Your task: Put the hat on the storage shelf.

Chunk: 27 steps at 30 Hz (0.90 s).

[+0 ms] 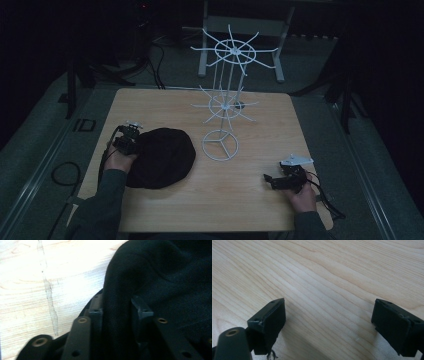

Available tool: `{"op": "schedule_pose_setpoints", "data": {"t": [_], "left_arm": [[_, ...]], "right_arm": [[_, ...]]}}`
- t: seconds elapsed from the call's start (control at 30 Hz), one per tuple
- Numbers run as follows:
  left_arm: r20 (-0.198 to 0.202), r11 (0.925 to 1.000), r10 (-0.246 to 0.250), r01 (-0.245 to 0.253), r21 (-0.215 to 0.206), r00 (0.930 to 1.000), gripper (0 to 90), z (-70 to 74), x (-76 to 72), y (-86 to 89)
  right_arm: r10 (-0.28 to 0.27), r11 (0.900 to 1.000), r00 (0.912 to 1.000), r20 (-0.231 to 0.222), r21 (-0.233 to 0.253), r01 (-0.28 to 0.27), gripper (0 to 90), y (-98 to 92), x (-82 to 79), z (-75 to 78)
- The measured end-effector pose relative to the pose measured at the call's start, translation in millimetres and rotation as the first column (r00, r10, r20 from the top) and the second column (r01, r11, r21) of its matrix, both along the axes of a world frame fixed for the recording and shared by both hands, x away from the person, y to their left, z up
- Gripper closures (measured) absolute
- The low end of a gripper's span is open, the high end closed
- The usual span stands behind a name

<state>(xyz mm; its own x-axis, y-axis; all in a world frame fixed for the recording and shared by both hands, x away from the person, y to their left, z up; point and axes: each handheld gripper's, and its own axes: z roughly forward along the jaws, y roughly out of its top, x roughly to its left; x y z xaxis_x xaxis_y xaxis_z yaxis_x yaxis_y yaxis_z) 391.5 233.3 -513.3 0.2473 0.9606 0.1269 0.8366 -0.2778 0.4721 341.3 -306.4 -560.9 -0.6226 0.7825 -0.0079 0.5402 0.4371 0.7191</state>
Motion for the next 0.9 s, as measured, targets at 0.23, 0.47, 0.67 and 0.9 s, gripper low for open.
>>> {"op": "schedule_pose_setpoints", "data": {"t": [0.23,0.47,0.67,0.9], "left_arm": [[-0.007,0.9995,-0.009,0.009,-0.029,0.9999,72.2,3.1,0.2,4.2],[-0.022,0.9889,-0.004,0.001,-0.148,0.9997,79.1,7.6,0.2,15.8],[-0.01,0.9724,0.013,-0.015,-0.233,0.9999,81.2,9.9,-2.1,25.6],[0.022,0.9605,0.017,-0.01,-0.278,0.9996,81.3,20.2,-6.1,29.5]], "right_arm": [[0.0,1.0,1.0,0.0,0.0,0.0,12.0,0.0,0.0,0.0],[-0.001,1.0,1.0,-0.001,0.0,0.001,12.0,0.0,-0.1,0.0],[-0.001,1.0,1.0,0.0,0.0,0.001,12.0,0.0,-0.1,0.0],[-0.007,1.0,1.0,0.0,0.001,0.007,13.3,-0.2,-0.3,0.2]]}}
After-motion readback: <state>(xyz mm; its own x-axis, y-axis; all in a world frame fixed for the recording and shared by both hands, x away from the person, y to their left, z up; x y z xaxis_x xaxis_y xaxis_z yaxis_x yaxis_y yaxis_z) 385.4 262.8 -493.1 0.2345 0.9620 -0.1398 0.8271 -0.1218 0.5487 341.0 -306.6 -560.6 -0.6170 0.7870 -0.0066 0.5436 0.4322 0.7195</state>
